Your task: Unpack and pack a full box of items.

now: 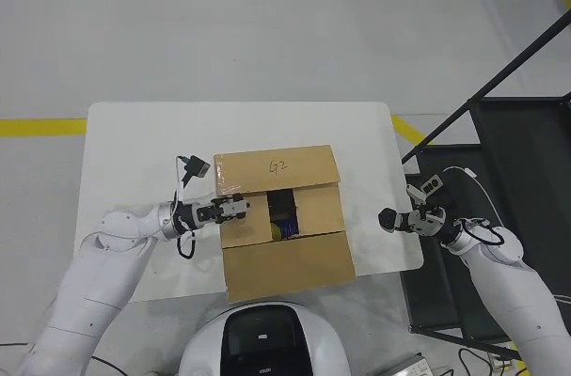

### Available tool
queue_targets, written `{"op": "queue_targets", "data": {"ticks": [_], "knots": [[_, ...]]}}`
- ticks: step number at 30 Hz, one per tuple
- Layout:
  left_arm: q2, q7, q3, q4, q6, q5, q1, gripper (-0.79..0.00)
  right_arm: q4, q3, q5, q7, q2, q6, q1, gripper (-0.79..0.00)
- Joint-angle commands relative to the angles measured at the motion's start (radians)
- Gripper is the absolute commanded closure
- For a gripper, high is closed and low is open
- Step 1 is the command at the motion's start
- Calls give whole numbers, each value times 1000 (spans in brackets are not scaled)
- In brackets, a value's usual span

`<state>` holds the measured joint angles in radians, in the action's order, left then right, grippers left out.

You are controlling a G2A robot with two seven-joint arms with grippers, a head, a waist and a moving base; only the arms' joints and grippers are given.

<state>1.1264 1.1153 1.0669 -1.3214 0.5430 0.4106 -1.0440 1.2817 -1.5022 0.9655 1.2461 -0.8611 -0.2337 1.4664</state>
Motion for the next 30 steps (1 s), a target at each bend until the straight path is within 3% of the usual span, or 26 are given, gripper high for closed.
{"op": "queue_targets", "data": {"ticks": [1,16,30], "knots": [[-1,4,-1,-1,5,-1,-4,-785,0,0,0,0,0,0,0,-785],[-14,-23,49,57,-44,26,-33,-785,0,0,0,0,0,0,0,-785],[26,-121,-21,142,-37,61,100,-785,0,0,0,0,0,0,0,-785]]}}
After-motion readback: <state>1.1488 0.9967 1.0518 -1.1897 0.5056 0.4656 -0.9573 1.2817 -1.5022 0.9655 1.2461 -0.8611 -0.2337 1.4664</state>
